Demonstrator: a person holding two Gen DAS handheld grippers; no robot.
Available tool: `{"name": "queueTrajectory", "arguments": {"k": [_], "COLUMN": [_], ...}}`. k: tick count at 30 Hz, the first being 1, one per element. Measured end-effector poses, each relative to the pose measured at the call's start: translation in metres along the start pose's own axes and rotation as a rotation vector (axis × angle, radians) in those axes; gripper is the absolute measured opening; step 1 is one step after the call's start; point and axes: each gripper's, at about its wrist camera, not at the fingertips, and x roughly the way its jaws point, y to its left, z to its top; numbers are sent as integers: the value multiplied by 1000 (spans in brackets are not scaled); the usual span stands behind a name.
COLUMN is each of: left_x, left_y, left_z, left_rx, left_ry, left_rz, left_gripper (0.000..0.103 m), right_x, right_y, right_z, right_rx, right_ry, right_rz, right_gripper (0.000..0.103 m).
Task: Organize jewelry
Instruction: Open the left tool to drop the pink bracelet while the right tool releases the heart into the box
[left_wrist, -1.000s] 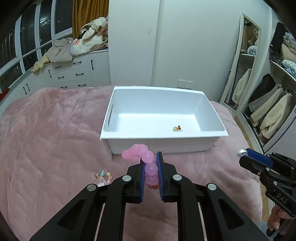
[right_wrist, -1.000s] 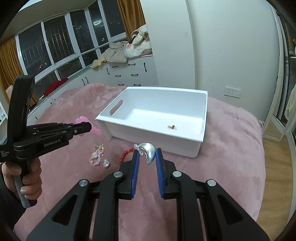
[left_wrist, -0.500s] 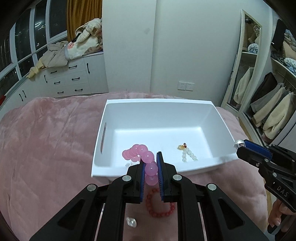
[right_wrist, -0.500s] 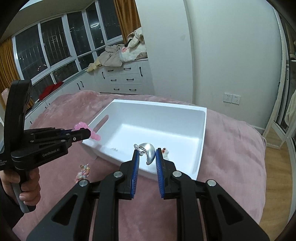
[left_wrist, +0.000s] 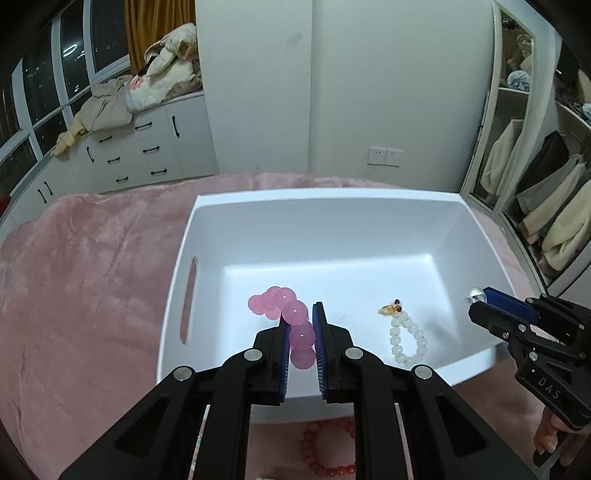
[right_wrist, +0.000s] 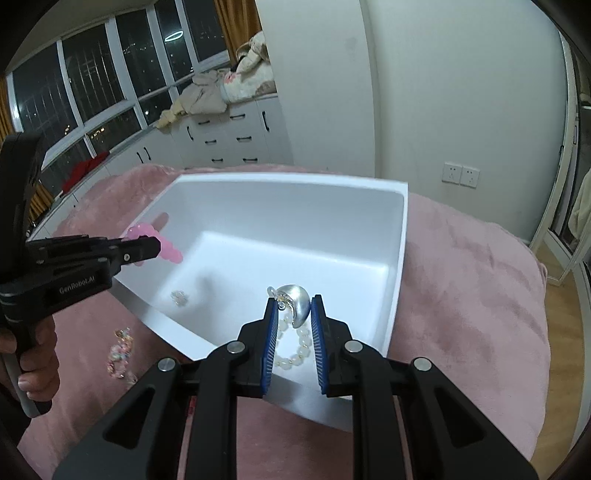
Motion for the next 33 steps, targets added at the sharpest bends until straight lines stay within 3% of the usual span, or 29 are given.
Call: {"name": "queueTrajectory", "arguments": {"k": [10, 12, 13, 14, 15, 16, 18, 19, 28, 33], "left_x": [30, 28, 26, 20, 13, 5, -4, -9, -77, -120], "left_y": [-4, -5, -5, -5, -3, -3, -1, 1, 16, 28], "left_z": [-11, -11, -11, -11, -10, -10, -9, -8, -20, -48], "left_rx": [-31, -33, -37, -46, -59, -62, -67, -71, -75, -80], "left_ry": [63, 66, 61, 45, 18, -6, -10, -14, -80, -95], "left_rz": [5, 8, 12, 23, 30, 25, 9, 4, -3, 3], "left_gripper": [17, 25, 46, 74, 80, 80, 80, 81, 93, 93], "right_x": [17, 18, 18, 17, 16, 8, -5, -11, -59, -87], "right_y": [5, 6, 6, 7, 8, 10, 14, 16, 40, 65], "right_z": [3, 4, 5, 5, 6, 5, 4, 3, -6, -19], "right_rx": [-47, -52, -54, -57, -55, -49, -42, -39, -17, -20], "right_ry": [20, 27, 30, 26, 14, -26, -86, -101, -127, -127], "right_rz": [-24, -33, -40, -29, -6, -13, -24, -14, -70, -67], "right_gripper": [19, 20, 31, 51, 64, 83, 89, 97, 98, 98]}}
